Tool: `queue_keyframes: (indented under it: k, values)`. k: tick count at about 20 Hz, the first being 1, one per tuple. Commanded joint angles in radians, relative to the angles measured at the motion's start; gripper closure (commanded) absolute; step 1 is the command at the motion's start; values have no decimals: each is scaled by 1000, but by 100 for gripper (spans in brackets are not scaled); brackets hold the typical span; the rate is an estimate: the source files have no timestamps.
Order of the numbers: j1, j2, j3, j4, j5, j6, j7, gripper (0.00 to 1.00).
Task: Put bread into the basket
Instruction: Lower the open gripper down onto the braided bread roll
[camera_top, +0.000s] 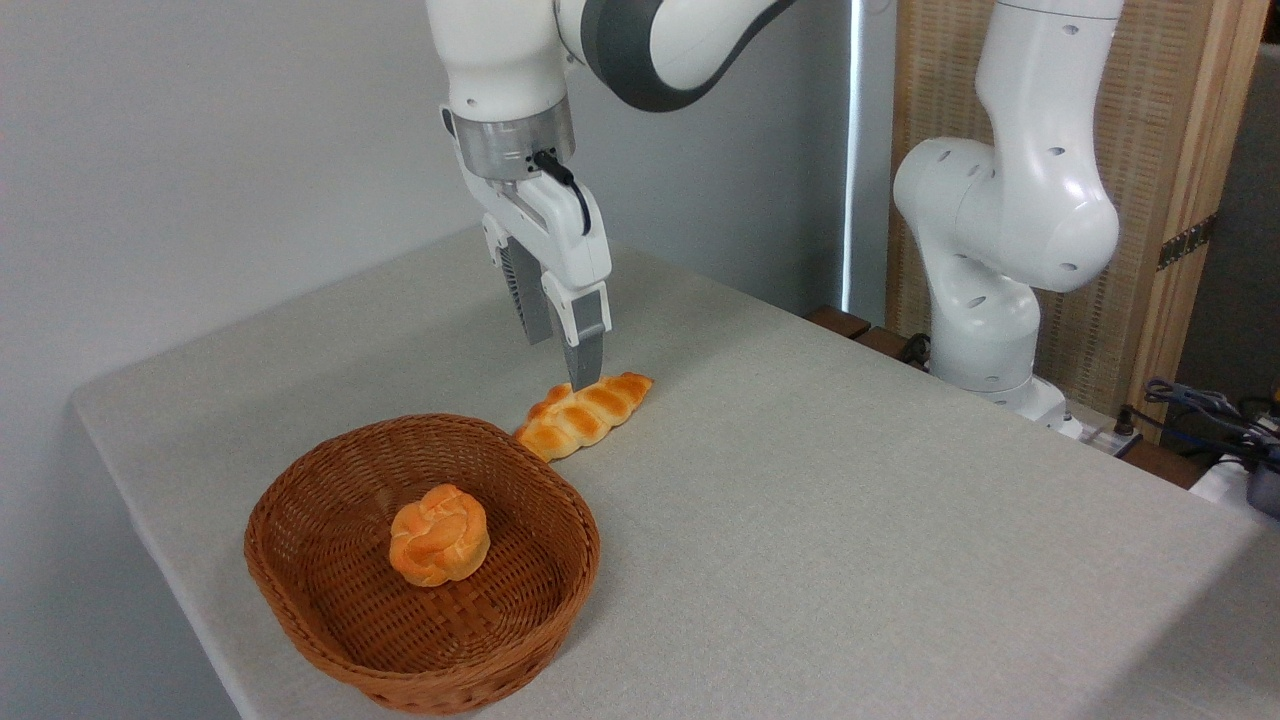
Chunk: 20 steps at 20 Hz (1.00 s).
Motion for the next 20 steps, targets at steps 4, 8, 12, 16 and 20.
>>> queue_keyframes:
  k: [4,8,12,16,20]
  values:
    - [-40,17,7,-17,-21,27,-104,3]
    - [-46,38,-21,-18,-19,50,-154,2]
    - [-46,64,-42,-21,-19,56,-170,2]
    - [-46,63,-58,-64,-16,97,-170,2]
    - [-45,66,-64,-72,-15,100,-170,2]
